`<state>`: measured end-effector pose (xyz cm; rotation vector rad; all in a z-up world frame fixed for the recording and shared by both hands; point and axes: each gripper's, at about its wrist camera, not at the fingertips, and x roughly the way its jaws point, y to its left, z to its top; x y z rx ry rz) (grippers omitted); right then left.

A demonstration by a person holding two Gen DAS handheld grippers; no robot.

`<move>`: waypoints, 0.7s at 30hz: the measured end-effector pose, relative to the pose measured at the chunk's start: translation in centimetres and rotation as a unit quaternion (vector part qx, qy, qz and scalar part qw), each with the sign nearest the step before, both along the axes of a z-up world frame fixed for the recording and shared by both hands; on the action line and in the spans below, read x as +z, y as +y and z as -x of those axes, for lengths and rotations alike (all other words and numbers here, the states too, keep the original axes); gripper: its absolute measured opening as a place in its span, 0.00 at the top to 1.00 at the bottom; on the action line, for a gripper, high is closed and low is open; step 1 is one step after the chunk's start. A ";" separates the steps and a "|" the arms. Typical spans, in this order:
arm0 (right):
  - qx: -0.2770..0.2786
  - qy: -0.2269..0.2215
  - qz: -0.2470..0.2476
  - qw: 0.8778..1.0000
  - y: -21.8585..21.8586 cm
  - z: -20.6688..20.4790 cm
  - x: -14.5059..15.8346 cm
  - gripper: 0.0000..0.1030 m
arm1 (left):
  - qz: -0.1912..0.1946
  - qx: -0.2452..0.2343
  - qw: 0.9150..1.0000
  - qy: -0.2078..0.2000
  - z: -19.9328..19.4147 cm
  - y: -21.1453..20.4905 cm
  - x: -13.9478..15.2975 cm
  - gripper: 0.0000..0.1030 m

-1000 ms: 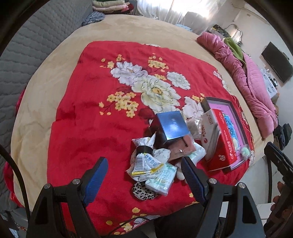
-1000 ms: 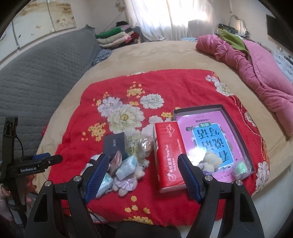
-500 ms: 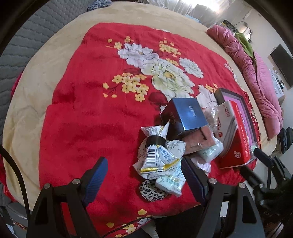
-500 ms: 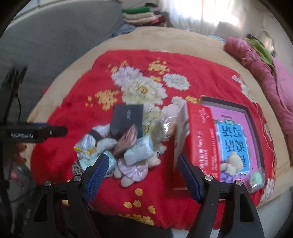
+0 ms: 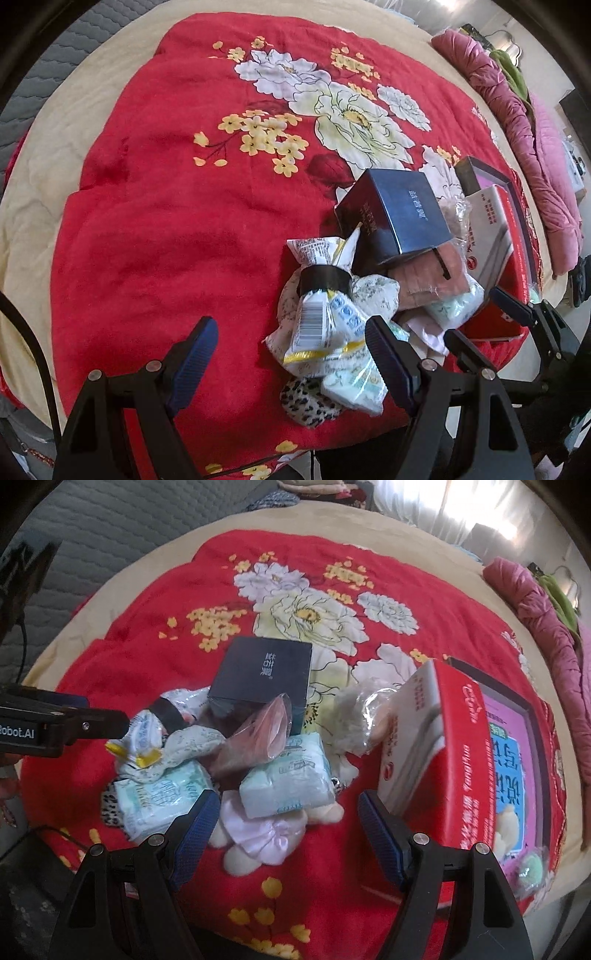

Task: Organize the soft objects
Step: 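Grasp the white snack packet with the left tool while the right tool grasps the 'Flower' tissue pack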

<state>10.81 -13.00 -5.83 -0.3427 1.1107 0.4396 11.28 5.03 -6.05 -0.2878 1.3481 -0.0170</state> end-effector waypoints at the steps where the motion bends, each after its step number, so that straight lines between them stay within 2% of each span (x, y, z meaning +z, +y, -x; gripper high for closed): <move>1: 0.001 -0.002 0.006 1.000 0.1 -0.3 -0.3 0.24 | -0.001 0.000 1.000 0.002 -0.3 -0.1 -0.2 0.21; 9: 0.009 0.006 0.016 1.000 0.7 -1.6 -2.2 0.24 | 0.013 0.029 0.999 0.024 -1.9 0.2 -2.4 0.21; 11: 0.009 0.006 0.011 1.000 0.7 -1.8 -2.3 0.31 | 0.006 0.031 0.999 0.028 -2.3 0.1 -2.7 0.21; 13: 0.006 0.014 0.008 1.000 0.6 -2.1 -2.6 0.46 | 0.000 0.029 0.999 0.034 -2.8 -0.2 -3.2 0.21; 21: -0.005 0.013 -0.025 1.000 -0.7 -1.9 -1.5 0.51 | 0.016 0.037 0.997 0.058 -3.6 -0.6 -5.3 0.23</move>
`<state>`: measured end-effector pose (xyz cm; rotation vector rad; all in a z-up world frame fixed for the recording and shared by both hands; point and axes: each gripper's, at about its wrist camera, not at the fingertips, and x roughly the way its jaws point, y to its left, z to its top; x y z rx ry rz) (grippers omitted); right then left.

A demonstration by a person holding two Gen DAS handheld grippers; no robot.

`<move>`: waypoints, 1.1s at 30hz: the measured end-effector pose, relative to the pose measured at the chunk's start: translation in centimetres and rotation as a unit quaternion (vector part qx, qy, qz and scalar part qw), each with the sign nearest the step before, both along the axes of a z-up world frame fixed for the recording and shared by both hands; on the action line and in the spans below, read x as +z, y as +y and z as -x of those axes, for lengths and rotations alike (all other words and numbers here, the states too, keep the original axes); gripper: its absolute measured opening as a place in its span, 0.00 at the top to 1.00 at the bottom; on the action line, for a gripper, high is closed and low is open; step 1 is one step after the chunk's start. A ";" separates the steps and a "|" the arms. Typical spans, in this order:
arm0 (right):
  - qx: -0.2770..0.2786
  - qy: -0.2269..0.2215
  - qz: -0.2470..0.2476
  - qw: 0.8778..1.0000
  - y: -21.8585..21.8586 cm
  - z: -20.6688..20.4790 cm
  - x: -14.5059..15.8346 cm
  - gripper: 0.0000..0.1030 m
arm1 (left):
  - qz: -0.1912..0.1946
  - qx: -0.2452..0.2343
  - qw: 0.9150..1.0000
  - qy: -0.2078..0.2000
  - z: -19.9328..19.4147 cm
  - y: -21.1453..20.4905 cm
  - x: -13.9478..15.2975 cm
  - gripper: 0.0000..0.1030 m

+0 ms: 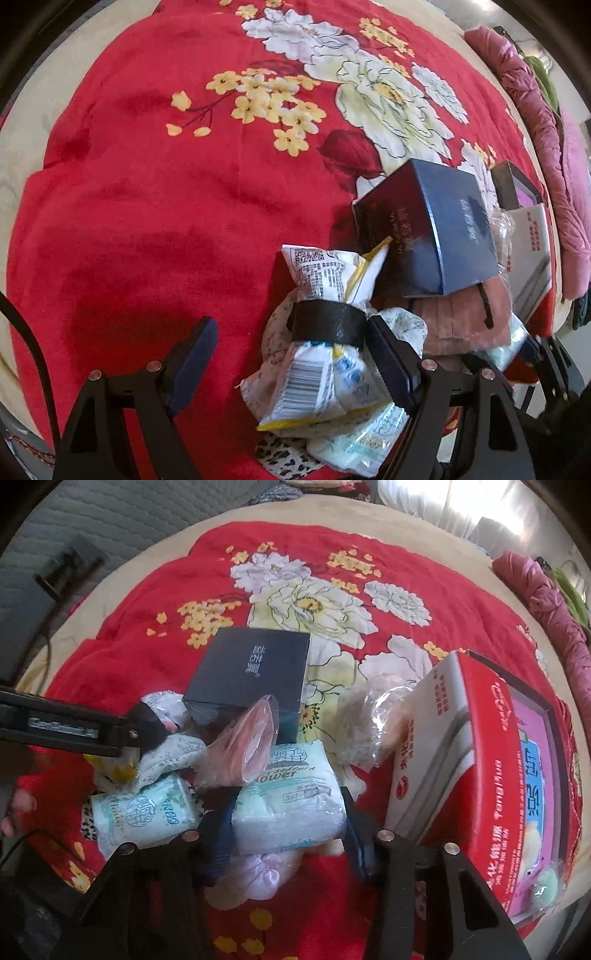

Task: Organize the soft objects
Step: 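Grasp the white snack packet with the left tool while the right tool grasps the 'Flower' tissue pack, then lift and carry the snack packet and tissue pack over the pink book tray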

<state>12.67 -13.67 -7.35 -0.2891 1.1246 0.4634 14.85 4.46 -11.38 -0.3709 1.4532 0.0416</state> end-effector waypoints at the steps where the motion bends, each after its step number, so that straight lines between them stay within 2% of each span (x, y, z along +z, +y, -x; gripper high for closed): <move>1: -0.003 0.001 -0.004 1.000 -0.2 0.0 0.2 0.51 | 0.009 0.006 1.000 0.003 0.0 0.1 -0.2 0.30; 2: -0.007 0.002 -0.013 1.000 -0.6 0.1 0.5 0.51 | 0.023 0.013 1.000 0.004 -0.1 0.2 -0.4 0.41; 4: -0.019 0.002 -0.025 1.000 -1.2 0.2 1.2 0.51 | 0.043 0.022 0.999 0.002 -0.2 0.5 -0.5 0.55; 8: -0.028 -0.007 -0.032 0.999 -2.1 0.7 2.4 0.51 | 0.044 0.023 0.999 -0.005 -0.3 0.7 -0.3 0.60; 12: -0.042 -0.007 -0.039 0.998 -3.0 0.8 3.2 0.51 | 0.070 0.035 0.997 -0.020 0.1 1.4 0.4 0.60; 20: -0.065 -0.023 -0.066 0.995 -4.2 1.7 5.5 0.51 | 0.052 0.038 0.996 -0.060 1.2 2.5 4.1 0.60; 23: -0.077 -0.025 -0.079 0.994 -4.7 2.2 6.4 0.51 | 0.064 0.039 0.994 -0.076 2.0 2.8 5.7 0.60; 33: -0.105 -0.056 -0.110 0.987 -6.9 4.1 9.6 0.51 | 0.060 0.009 0.992 -0.114 4.0 0.5 9.7 0.60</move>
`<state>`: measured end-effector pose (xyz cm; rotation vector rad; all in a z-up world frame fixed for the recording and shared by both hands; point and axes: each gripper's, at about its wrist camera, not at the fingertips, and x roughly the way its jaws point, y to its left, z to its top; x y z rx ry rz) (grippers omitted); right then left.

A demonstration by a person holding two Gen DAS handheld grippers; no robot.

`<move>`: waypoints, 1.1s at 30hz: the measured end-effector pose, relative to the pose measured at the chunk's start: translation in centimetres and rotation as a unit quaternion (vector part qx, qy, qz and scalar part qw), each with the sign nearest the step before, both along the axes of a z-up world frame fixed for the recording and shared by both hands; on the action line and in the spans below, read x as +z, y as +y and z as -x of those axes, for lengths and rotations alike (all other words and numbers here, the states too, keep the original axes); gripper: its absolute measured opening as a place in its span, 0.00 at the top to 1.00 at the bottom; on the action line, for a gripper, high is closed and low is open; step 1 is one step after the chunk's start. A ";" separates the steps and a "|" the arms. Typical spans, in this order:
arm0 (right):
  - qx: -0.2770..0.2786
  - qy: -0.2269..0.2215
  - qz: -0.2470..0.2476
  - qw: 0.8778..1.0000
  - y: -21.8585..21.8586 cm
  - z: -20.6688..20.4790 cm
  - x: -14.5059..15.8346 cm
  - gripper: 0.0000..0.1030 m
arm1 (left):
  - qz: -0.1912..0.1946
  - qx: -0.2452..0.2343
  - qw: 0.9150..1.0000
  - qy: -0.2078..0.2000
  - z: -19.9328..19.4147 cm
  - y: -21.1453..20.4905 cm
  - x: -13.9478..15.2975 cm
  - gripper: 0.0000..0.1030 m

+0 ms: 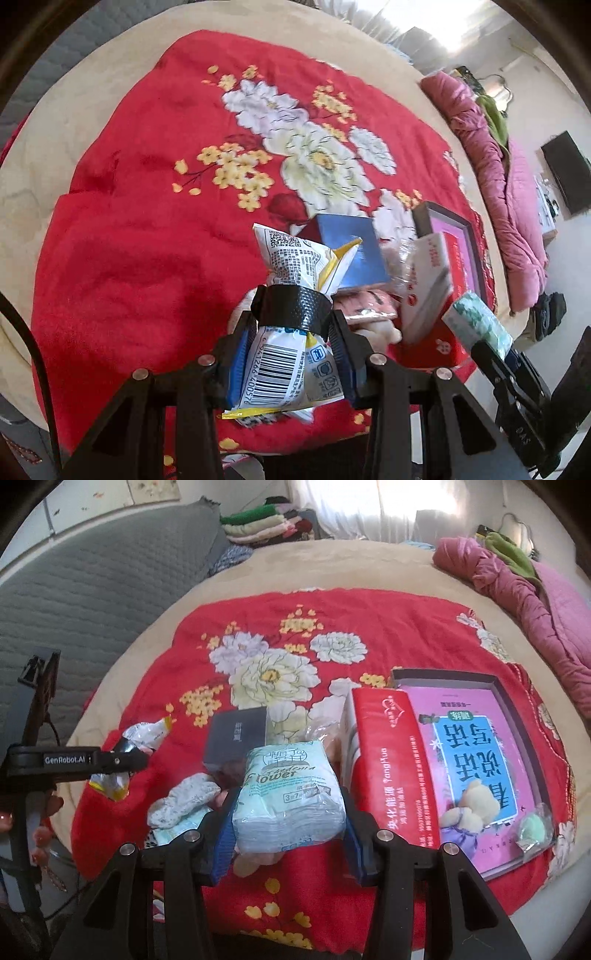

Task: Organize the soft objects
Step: 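Lift and carry the snack packet and tissue pack over the pink book tray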

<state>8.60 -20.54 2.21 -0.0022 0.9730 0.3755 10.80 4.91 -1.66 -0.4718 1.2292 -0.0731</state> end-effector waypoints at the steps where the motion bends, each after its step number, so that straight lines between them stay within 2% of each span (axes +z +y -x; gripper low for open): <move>1: -0.004 -0.003 -0.003 1.000 -0.3 0.1 0.3 0.51 | -0.001 -0.002 1.000 -0.004 0.2 -0.3 0.4 0.60; 15: -0.061 -0.054 -0.047 0.996 -5.3 2.0 5.0 0.51 | -0.014 -0.063 0.996 -0.064 1.7 -6.1 6.4 0.60; 25: -0.100 -0.098 -0.063 0.988 -9.7 2.6 8.9 0.51 | -0.025 -0.107 0.990 -0.092 1.1 -10.7 9.3 0.60; 33: -0.124 -0.114 -0.079 0.983 -12.6 3.1 10.9 0.51 | -0.030 -0.136 0.984 -0.113 0.7 -13.9 11.3 0.60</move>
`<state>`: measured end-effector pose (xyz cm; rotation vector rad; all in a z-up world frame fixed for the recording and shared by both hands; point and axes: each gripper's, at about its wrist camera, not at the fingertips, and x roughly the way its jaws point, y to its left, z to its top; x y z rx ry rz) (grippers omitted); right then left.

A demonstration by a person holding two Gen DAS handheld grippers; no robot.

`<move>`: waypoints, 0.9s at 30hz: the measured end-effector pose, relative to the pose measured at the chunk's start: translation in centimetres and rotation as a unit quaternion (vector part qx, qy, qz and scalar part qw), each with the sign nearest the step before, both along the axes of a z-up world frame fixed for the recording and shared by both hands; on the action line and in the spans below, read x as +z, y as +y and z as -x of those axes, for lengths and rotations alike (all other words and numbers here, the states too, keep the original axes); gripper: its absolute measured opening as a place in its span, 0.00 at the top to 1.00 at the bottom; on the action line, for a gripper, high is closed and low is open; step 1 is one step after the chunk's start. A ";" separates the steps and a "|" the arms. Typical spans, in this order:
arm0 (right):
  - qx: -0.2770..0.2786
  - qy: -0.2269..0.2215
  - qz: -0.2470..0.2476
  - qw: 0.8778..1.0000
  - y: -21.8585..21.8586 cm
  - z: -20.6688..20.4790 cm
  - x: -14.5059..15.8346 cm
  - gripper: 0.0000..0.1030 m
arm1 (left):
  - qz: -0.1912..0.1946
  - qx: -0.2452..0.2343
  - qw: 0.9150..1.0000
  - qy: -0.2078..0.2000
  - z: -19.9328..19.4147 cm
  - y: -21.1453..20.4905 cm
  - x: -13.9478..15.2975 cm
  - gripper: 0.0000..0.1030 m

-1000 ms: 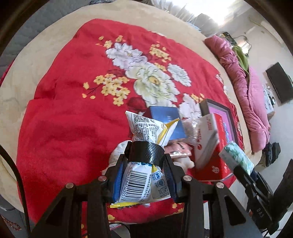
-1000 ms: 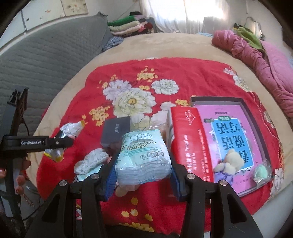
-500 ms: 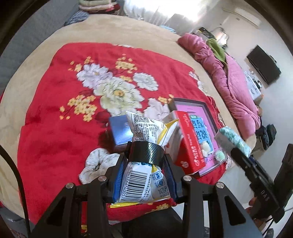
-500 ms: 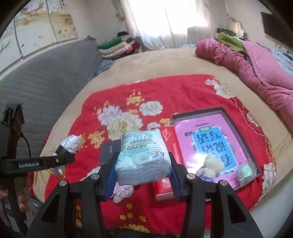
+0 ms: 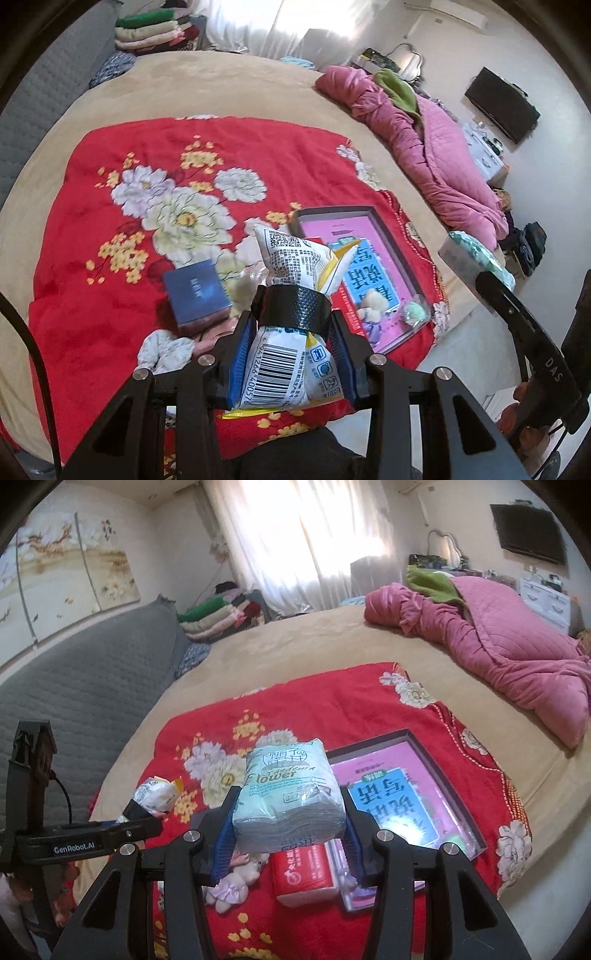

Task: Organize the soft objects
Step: 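Lift and carry the snack packet and tissue pack over the pink book tray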

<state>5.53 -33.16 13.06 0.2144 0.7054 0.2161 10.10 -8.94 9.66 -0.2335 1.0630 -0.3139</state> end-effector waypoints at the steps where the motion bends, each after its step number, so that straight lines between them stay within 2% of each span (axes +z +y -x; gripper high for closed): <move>1: -0.002 -0.003 0.001 1.000 -0.2 0.1 0.3 0.51 | 0.001 -0.003 1.000 -0.002 -0.1 -0.3 0.2 0.60; 11: -0.042 -0.027 0.005 0.999 -3.9 1.0 2.6 0.51 | 0.000 -0.034 0.999 -0.015 -0.2 -3.8 1.2 0.60; 27: -0.108 -0.020 -0.004 0.994 -10.1 1.1 1.5 0.51 | -0.022 -0.100 0.995 -0.007 -3.3 -12.1 -0.5 0.60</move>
